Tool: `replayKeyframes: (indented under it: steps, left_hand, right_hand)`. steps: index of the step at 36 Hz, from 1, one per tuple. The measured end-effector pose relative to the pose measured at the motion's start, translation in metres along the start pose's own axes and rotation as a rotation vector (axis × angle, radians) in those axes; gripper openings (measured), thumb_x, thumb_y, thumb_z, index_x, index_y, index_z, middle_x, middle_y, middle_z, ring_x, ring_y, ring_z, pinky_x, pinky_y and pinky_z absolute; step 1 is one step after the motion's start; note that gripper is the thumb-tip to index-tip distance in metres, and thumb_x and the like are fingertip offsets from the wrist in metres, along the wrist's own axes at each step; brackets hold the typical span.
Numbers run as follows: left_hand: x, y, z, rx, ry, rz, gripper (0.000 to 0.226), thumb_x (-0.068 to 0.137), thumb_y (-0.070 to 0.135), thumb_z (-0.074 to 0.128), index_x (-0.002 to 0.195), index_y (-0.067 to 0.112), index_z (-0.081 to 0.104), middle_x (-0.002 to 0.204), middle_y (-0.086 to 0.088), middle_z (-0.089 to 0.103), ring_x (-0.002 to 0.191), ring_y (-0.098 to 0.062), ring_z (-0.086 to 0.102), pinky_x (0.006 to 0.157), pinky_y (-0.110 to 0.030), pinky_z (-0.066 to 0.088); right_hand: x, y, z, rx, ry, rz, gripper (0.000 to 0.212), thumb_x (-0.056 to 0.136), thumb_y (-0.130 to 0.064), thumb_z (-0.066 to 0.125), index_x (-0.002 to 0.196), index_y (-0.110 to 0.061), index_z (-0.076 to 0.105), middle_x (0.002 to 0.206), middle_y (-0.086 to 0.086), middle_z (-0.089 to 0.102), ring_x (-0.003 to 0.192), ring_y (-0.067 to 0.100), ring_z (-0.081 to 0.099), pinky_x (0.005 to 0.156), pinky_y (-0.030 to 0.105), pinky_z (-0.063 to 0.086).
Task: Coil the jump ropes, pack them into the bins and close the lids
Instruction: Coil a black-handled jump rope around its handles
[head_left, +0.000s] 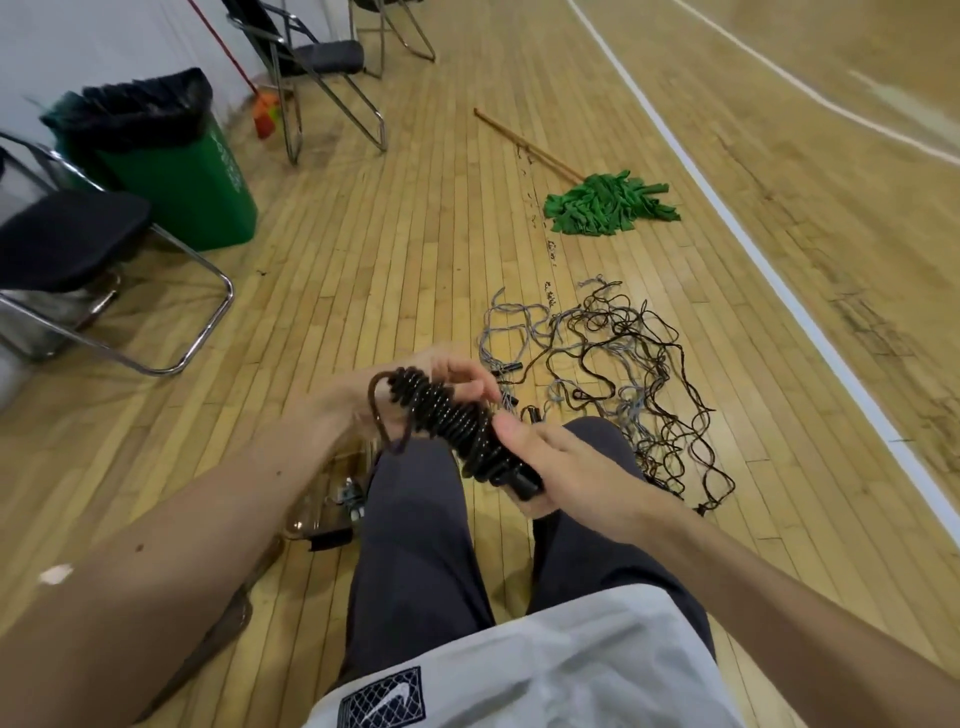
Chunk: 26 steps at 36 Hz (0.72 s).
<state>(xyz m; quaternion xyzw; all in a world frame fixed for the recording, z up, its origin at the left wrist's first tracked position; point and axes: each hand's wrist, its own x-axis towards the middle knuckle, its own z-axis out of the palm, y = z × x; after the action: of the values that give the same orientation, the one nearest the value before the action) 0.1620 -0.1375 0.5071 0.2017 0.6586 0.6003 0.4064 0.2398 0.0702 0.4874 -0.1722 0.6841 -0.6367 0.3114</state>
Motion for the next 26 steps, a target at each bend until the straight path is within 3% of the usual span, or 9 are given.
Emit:
replayKeyframes:
  steps: [3, 4, 7, 13, 15, 18, 21, 23, 26]
  left_hand:
    - [-0.005, -0.027, -0.007, -0.396, 0.216, 0.067, 0.016, 0.082, 0.032, 0.078, 0.085, 0.017, 0.073, 0.083, -0.003, 0.067, 0.08, -0.021, 0.056, 0.067, -0.033, 0.053]
    - [-0.005, -0.031, -0.004, -0.418, 0.34, 0.094, 0.009, 0.089, 0.022, 0.068, 0.086, 0.015, 0.07, 0.081, -0.004, 0.068, 0.08, -0.023, 0.057, 0.066, -0.034, 0.055]
    - [-0.008, -0.044, -0.008, -0.487, 0.585, 0.12, 0.02, 0.101, 0.007, 0.045, 0.098, 0.008, 0.065, 0.088, -0.006, 0.074, 0.084, -0.02, 0.069, 0.07, -0.035, 0.06]
    - [-0.032, -0.09, -0.044, -0.536, 0.627, 0.055, 0.034, 0.093, 0.008, 0.057, 0.127, 0.005, 0.063, 0.116, -0.016, 0.069, 0.103, -0.027, 0.064, 0.081, -0.039, 0.045]
    - [-0.036, -0.104, -0.057, -0.535, 0.656, 0.023, 0.04, 0.093, 0.022, 0.061, 0.13, 0.007, 0.062, 0.119, -0.015, 0.068, 0.107, -0.026, 0.063, 0.085, -0.039, 0.046]
    - [-0.036, -0.122, -0.075, -0.498, 0.751, -0.103, 0.056, 0.095, 0.051, 0.052, 0.13, 0.01, 0.062, 0.122, -0.013, 0.07, 0.107, -0.024, 0.066, 0.089, -0.04, 0.048]
    - [-0.032, -0.143, -0.097, -0.534, 0.871, -0.163, 0.047, 0.1, 0.044, 0.05, 0.121, 0.005, 0.066, 0.102, -0.007, 0.077, 0.088, -0.014, 0.073, 0.075, -0.029, 0.055]
    - [-0.029, -0.164, -0.114, -0.596, 0.93, -0.214, 0.039, 0.101, 0.035, 0.053, 0.116, 0.002, 0.067, 0.094, -0.007, 0.078, 0.078, -0.012, 0.074, 0.064, -0.023, 0.055]
    - [-0.027, -0.204, -0.143, -0.681, 0.962, -0.293, 0.035, 0.101, 0.031, 0.057, 0.116, 0.003, 0.068, 0.102, -0.009, 0.077, 0.087, -0.014, 0.074, 0.071, -0.025, 0.057]
  right_hand:
    - [0.03, -0.007, 0.003, 0.255, 0.001, 0.054, 0.07, 0.087, -0.074, 0.041, 0.085, -0.006, 0.053, 0.049, -0.006, 0.029, 0.047, 0.013, 0.02, 0.05, 0.027, 0.017]
    - [0.039, -0.008, 0.002, 0.289, 0.018, 0.068, 0.064, 0.084, -0.072, 0.04, 0.087, -0.009, 0.051, 0.049, -0.007, 0.03, 0.047, 0.012, 0.019, 0.051, 0.028, 0.016]
    - [0.072, -0.008, 0.003, 0.315, 0.052, 0.12, 0.051, 0.094, -0.064, 0.038, 0.089, -0.014, 0.046, 0.053, -0.008, 0.029, 0.051, 0.013, 0.018, 0.057, 0.032, 0.015]
    - [0.142, 0.013, 0.008, 0.212, 0.095, 0.245, 0.048, 0.102, -0.061, 0.036, 0.083, -0.018, 0.048, 0.059, -0.005, 0.023, 0.054, 0.014, 0.017, 0.054, 0.029, 0.017]
    - [0.166, 0.024, 0.013, 0.177, 0.114, 0.28, 0.047, 0.101, -0.06, 0.038, 0.083, -0.019, 0.051, 0.056, -0.008, 0.03, 0.049, 0.01, 0.022, 0.05, 0.025, 0.019]
    - [0.2, 0.041, 0.025, -0.012, 0.13, 0.317, 0.049, 0.1, -0.062, 0.04, 0.08, -0.021, 0.056, 0.049, -0.015, 0.045, 0.042, 0.003, 0.039, 0.047, 0.019, 0.03]
    - [0.234, 0.062, 0.038, -0.158, 0.169, 0.322, 0.057, 0.102, -0.058, 0.04, 0.067, -0.015, 0.057, 0.052, -0.009, 0.051, 0.048, 0.007, 0.045, 0.046, 0.017, 0.034]
    - [0.257, 0.081, 0.045, -0.235, 0.185, 0.338, 0.063, 0.101, -0.059, 0.039, 0.069, -0.011, 0.063, 0.06, -0.001, 0.058, 0.054, 0.011, 0.05, 0.049, 0.017, 0.037]
    - [0.295, 0.121, 0.053, -0.312, 0.157, 0.409, 0.066, 0.1, -0.063, 0.036, 0.08, -0.01, 0.07, 0.077, 0.006, 0.069, 0.068, 0.016, 0.06, 0.061, 0.025, 0.043]
